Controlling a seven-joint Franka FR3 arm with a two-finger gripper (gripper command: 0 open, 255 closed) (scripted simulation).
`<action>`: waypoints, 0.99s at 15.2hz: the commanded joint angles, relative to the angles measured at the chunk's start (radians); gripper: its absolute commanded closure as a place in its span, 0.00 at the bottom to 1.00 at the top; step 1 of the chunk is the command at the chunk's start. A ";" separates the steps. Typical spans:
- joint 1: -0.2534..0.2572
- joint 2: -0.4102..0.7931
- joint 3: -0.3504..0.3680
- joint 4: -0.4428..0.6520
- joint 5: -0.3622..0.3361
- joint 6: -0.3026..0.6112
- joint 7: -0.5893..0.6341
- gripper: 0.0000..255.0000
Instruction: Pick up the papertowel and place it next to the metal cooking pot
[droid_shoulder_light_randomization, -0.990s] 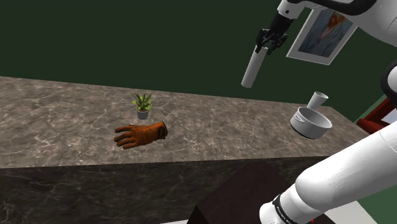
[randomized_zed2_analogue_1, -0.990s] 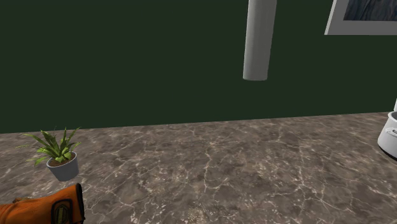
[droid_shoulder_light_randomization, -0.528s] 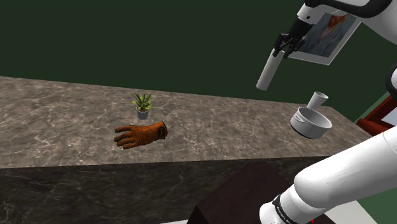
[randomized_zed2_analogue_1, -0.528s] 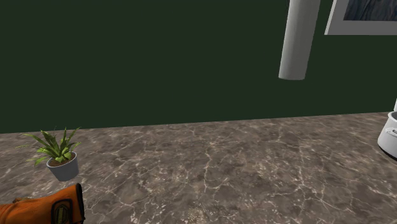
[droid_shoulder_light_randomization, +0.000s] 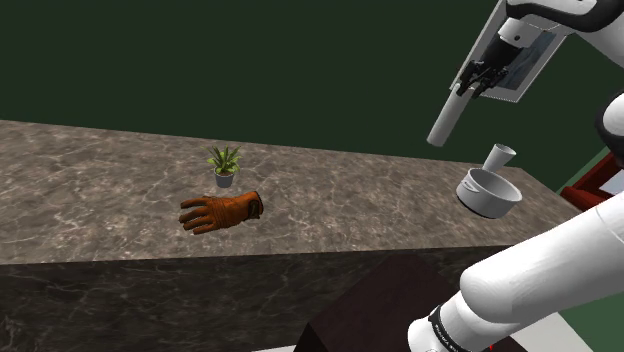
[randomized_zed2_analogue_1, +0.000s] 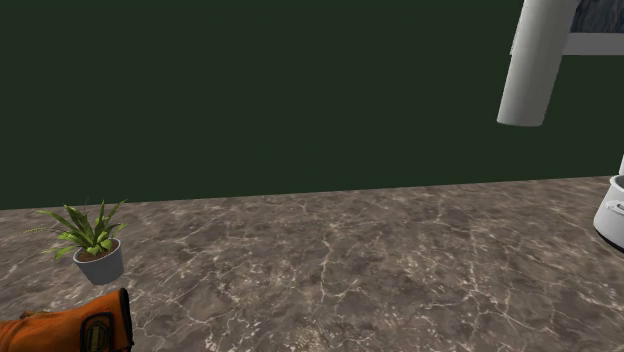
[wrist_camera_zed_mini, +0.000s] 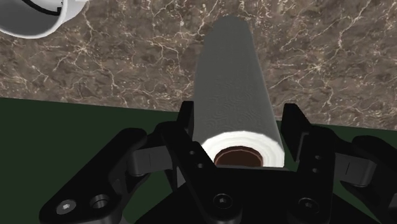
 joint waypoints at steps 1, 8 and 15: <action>-0.022 0.022 -0.039 0.029 0.014 -0.010 -0.062 1.00; -0.101 0.136 -0.161 0.155 0.092 -0.050 -0.257 1.00; -0.095 0.090 -0.150 0.010 0.067 0.057 -0.250 1.00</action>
